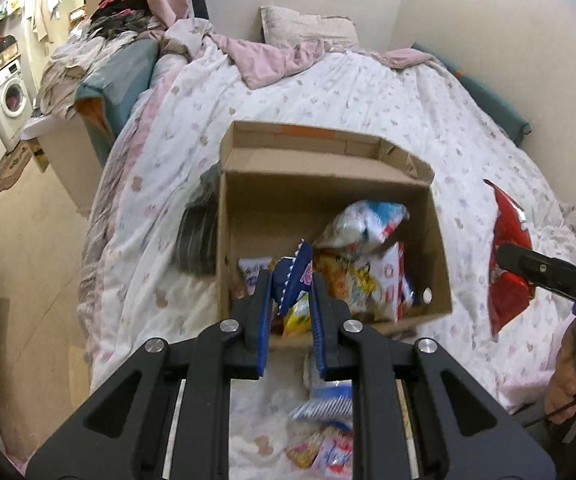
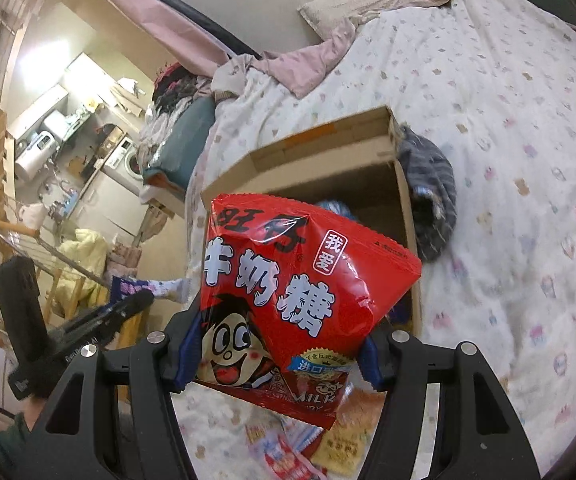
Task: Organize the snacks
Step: 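Carry the red candy bag and blue snack over the box with both tools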
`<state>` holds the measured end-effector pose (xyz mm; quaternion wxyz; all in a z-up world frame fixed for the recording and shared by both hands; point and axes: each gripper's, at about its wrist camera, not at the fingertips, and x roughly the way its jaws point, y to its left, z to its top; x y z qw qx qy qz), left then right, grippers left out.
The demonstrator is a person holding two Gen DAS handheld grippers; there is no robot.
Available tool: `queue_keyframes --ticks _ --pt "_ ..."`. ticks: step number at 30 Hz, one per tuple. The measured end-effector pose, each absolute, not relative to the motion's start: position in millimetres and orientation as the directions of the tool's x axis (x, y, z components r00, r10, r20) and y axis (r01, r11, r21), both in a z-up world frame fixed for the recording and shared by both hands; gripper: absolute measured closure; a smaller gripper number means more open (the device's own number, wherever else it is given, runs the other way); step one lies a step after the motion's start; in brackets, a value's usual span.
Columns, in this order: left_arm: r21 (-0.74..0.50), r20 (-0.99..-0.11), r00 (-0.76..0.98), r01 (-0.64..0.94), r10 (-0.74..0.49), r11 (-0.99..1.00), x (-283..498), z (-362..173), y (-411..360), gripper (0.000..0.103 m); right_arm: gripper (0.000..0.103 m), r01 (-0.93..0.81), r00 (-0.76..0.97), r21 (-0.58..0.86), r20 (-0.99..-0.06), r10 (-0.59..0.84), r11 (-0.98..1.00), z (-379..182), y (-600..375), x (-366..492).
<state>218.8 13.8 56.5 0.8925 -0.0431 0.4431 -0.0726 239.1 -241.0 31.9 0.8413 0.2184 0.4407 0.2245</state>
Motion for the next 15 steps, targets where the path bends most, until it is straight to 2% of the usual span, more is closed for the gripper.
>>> queue_keyframes --ticks 9,15 --pt "-0.169 -0.772 0.607 0.091 -0.189 0.981 253.9 20.2 5.4 0.088 0.038 -0.198 0.548 0.566 -0.613 0.569 0.801 0.9 -231.8 265.2" --pt "-0.126 -0.789 0.593 0.099 -0.161 0.987 273.9 0.9 -0.5 0.088 0.038 -0.149 0.490 0.578 -0.662 0.568 0.802 -29.8 -224.5 282.5"
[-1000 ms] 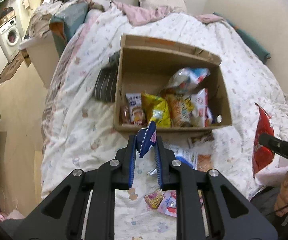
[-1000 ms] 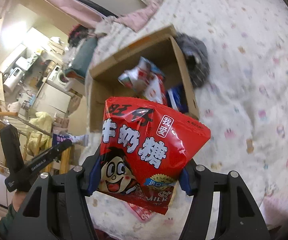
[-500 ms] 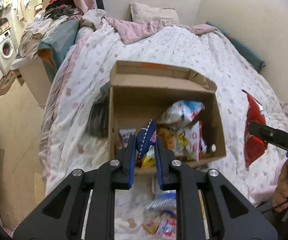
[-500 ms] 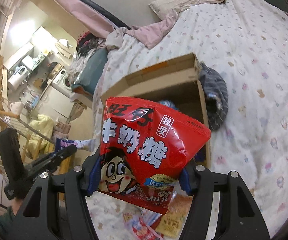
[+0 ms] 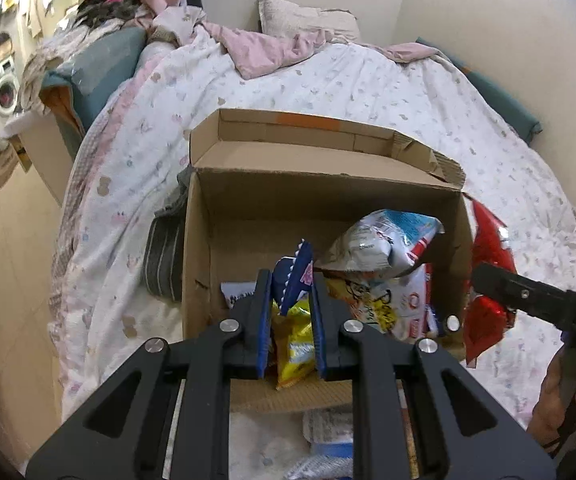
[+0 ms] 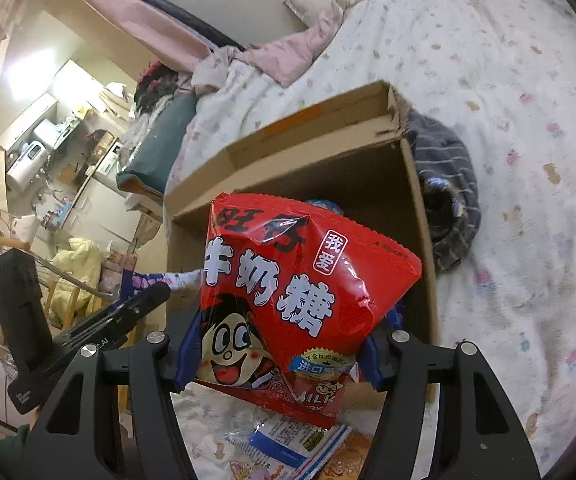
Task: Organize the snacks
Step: 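Carry the red candy bag and blue snack over the box with both tools, then open both tools to drop the red bag and blue snack into the box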
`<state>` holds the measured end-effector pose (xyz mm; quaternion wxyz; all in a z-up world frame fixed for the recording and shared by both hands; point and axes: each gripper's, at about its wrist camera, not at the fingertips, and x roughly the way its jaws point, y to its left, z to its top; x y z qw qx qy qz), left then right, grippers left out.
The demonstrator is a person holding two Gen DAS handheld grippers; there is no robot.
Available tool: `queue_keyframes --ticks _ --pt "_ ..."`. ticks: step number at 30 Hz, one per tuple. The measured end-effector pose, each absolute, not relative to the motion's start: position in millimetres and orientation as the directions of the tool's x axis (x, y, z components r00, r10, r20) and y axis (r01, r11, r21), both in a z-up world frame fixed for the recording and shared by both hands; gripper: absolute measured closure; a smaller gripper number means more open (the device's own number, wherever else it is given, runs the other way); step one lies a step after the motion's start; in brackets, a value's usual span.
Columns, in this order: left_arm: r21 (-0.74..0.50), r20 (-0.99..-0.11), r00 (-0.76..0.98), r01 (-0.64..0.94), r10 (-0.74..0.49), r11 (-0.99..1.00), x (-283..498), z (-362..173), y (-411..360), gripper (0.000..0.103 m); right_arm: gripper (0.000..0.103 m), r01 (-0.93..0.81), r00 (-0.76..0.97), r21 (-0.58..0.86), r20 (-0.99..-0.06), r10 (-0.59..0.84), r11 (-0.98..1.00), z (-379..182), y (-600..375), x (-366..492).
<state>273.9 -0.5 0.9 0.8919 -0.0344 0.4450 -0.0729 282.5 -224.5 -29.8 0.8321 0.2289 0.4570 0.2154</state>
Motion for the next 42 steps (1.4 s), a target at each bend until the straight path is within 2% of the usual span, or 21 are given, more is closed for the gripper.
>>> queue_keyframes --ticks 11,18,23,26,29,30,32,33,35,36,42 --pt "-0.156 -0.792 0.579 0.114 -0.193 0.981 279.1 -6.8 0.2 0.088 0.038 -0.148 0.488 0.554 -0.680 0.548 0.819 -40.0 -218.4 296.8" --pt "-0.220 -0.813 0.534 0.088 -0.233 0.971 279.7 -15.9 8.6 0.088 0.038 -0.144 0.481 0.553 -0.685 0.547 0.820 -41.7 -216.3 296.6" --pt "-0.177 -0.823 0.537 0.068 -0.185 0.982 279.2 -15.1 7.7 0.088 0.038 -0.216 0.432 0.564 -0.677 0.596 0.797 -42.7 -197.1 300.2" --pt "-0.190 -0.825 0.532 0.060 -0.192 0.980 278.5 -16.0 10.9 0.087 0.038 -0.268 0.411 0.537 -0.687 0.599 0.800 -45.2 -174.3 297.6" --pt "-0.188 -0.830 0.525 0.060 -0.191 0.980 277.8 -17.8 12.9 0.087 0.035 -0.281 0.383 0.530 -0.703 0.600 0.800 -52.6 -159.7 299.2" --pt "-0.185 -0.831 0.523 0.059 -0.189 0.981 278.0 -17.9 13.4 0.087 0.031 -0.277 0.373 0.528 -0.711 0.596 0.803 -55.6 -156.7 301.3" --pt "-0.175 -0.836 0.520 0.053 -0.177 0.983 277.9 -17.2 15.0 0.077 0.026 -0.261 0.358 0.533 -0.721 0.594 0.805 -58.4 -156.0 306.3" --pt "-0.169 -0.838 0.519 0.048 -0.169 0.985 277.8 -17.1 15.6 0.054 0.021 -0.254 0.357 0.537 -0.721 0.594 0.804 -59.2 -157.1 307.6" --pt "-0.162 -0.838 0.524 0.033 -0.155 0.986 276.6 -15.2 17.0 0.027 0.012 -0.245 0.365 0.546 -0.713 0.598 0.801 -58.5 -160.9 308.4" --pt "-0.168 -0.831 0.533 0.030 -0.158 0.985 275.6 -13.9 18.2 0.024 0.009 -0.237 0.376 0.557 -0.702 0.604 0.796 -57.5 -164.8 308.6" --pt "-0.180 -0.822 0.545 0.022 -0.163 0.983 275.1 -8.2 21.3 0.023 0.009 -0.180 0.425 0.559 -0.698 0.577 0.809 -53.8 -185.3 308.0"
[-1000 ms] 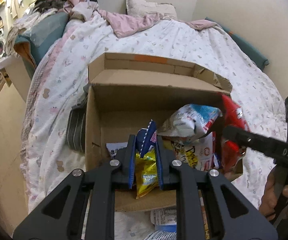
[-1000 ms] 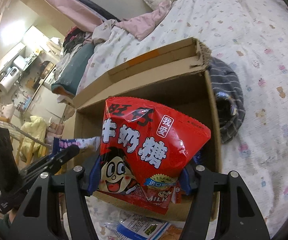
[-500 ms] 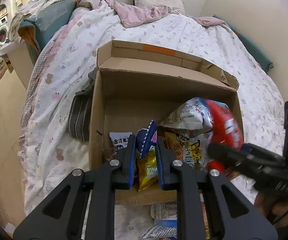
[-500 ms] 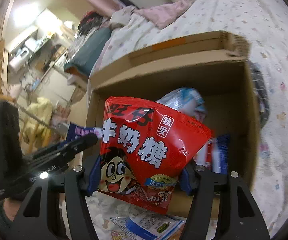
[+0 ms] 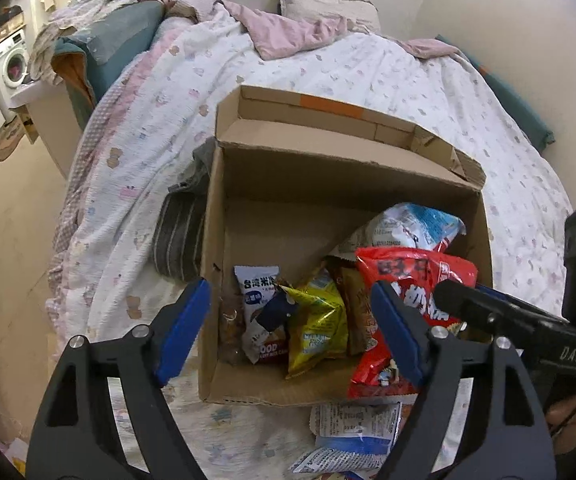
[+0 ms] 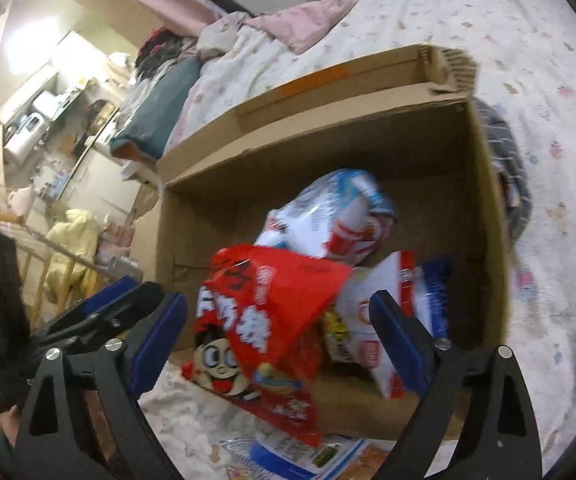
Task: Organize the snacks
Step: 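Open both tools to drop the red bag and blue snack into the box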
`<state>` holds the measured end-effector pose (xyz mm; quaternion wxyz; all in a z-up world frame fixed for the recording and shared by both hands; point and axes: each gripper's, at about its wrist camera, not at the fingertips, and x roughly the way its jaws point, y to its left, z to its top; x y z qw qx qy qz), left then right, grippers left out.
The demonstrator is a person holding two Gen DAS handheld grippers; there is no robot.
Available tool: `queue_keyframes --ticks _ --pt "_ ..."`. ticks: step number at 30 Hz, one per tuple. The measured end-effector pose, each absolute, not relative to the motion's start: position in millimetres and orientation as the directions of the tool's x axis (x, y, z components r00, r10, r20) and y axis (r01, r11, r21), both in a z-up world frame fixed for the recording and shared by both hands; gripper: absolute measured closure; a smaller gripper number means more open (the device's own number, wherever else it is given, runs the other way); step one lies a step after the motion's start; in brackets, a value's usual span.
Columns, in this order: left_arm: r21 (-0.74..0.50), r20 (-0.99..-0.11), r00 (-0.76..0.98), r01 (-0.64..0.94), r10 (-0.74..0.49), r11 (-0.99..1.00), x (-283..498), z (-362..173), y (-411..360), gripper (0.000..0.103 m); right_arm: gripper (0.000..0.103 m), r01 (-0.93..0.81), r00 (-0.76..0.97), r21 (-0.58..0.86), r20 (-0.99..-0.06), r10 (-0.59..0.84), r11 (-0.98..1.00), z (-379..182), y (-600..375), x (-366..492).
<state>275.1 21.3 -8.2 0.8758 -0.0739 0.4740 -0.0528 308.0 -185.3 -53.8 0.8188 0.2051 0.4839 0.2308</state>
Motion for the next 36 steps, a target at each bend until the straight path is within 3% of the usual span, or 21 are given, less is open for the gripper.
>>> queue_keyframes --ticks 5,12,17,18,20,21,24,29,34,36 --pt "-0.186 -0.807 0.564 0.041 -0.177 0.982 272.4 -3.2 19.8 0.023 0.010 -0.159 0.429 0.564 -0.700 0.571 0.810 -44.8 -199.9 307.5" --pt "-0.380 -0.835 0.373 0.139 -0.404 0.915 276.6 -32.1 -8.0 0.023 0.010 -0.081 0.471 0.622 -0.665 0.580 0.779 -42.1 -231.7 305.1" --pt "-0.433 -0.837 0.301 0.147 -0.457 0.890 279.7 -52.1 -28.6 0.024 0.010 -0.046 0.481 0.643 -0.656 0.581 0.764 -43.2 -245.0 304.7" --pt "-0.427 -0.838 0.306 0.148 -0.452 0.892 280.8 -53.8 -32.0 0.028 0.010 -0.043 0.481 0.644 -0.657 0.581 0.764 -43.5 -246.0 304.4" --pt "-0.425 -0.840 0.304 0.148 -0.450 0.893 283.3 -56.5 -36.0 0.048 0.010 -0.043 0.480 0.640 -0.660 0.578 0.767 -43.9 -246.6 303.3" --pt "-0.422 -0.844 0.297 0.145 -0.446 0.895 285.5 -57.8 -37.6 0.066 0.010 -0.044 0.478 0.639 -0.662 0.578 0.768 -44.2 -246.6 302.8" --pt "-0.381 -0.856 0.313 0.155 -0.411 0.912 284.6 -55.1 -38.8 0.087 0.010 -0.046 0.475 0.636 -0.665 0.577 0.770 -44.4 -248.9 301.4" --pt "-0.320 -0.849 0.395 0.141 -0.350 0.937 278.3 -35.0 -17.1 0.088 0.010 -0.045 0.483 0.647 -0.653 0.583 0.761 -42.5 -252.5 299.3" --pt "-0.207 -0.851 0.499 -0.031 -0.164 0.978 289.1 -23.0 19.2 0.087 0.010 -0.042 0.490 0.648 -0.650 0.581 0.760 -40.2 -254.1 298.4" --pt "-0.242 -0.853 0.484 -0.040 -0.192 0.970 295.2 -27.7 27.3 0.086 0.010 -0.040 0.490 0.647 -0.651 0.579 0.761 -40.6 -255.1 297.9"
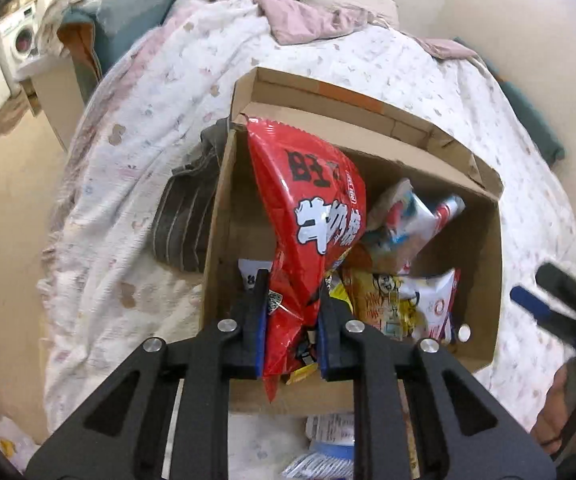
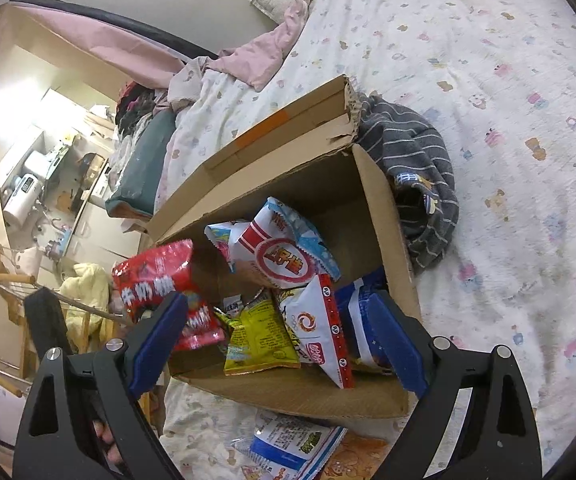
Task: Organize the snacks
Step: 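Open both tools to drop the red bag and blue snack into the box, then move both tools back over the snack pile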
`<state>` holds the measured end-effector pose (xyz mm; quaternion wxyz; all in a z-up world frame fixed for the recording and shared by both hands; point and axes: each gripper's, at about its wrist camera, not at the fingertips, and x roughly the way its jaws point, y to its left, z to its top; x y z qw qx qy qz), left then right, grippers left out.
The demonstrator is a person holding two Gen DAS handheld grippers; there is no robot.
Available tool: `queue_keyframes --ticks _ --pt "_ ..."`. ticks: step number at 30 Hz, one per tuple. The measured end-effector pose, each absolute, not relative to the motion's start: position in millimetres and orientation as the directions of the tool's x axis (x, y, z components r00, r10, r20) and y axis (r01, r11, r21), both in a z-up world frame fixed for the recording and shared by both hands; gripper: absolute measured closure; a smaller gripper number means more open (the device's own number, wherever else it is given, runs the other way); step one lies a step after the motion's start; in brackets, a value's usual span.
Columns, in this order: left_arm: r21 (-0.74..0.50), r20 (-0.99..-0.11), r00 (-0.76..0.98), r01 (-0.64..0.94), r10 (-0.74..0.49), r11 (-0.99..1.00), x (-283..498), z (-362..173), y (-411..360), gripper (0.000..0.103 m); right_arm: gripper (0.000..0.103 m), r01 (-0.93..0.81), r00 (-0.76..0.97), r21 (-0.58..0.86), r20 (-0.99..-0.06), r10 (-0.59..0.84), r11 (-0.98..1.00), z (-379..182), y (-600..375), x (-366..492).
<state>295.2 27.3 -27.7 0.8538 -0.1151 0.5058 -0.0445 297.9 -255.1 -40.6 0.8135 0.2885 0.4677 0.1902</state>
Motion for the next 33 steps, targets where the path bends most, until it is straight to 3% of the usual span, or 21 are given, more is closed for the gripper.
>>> queue_keyframes --ticks 2,3,6,7,19,33 --pt "-0.294 -0.858 0.449 -0.031 -0.249 0.955 302.3 -36.2 24.7 0.084 0.010 -0.034 0.490 0.647 -0.654 0.576 0.762 -41.1 -256.7 297.5" --pt "-0.289 -0.859 0.449 -0.029 -0.246 0.957 301.9 -37.5 23.9 0.078 0.010 -0.030 0.490 0.648 -0.654 0.576 0.761 -41.6 -257.5 297.3" --pt "-0.205 -0.865 0.468 -0.001 -0.180 0.979 297.8 -33.6 10.5 0.036 0.010 -0.027 0.490 0.647 -0.656 0.574 0.762 -41.4 -258.4 296.2" --pt "-0.197 -0.861 0.478 0.008 -0.176 0.980 293.7 -30.5 13.6 0.033 0.010 -0.027 0.490 0.647 -0.656 0.574 0.762 -40.9 -258.6 296.0" --pt "-0.180 -0.841 0.517 0.015 -0.162 0.984 268.9 -15.8 16.8 0.033 0.010 -0.063 0.482 0.622 -0.665 0.570 0.780 -29.7 -250.7 276.0" --pt "-0.063 -0.819 0.562 0.118 -0.119 0.991 197.6 0.4 7.9 0.033 0.009 -0.039 0.473 0.578 -0.708 0.525 0.815 -35.6 -258.0 225.3"
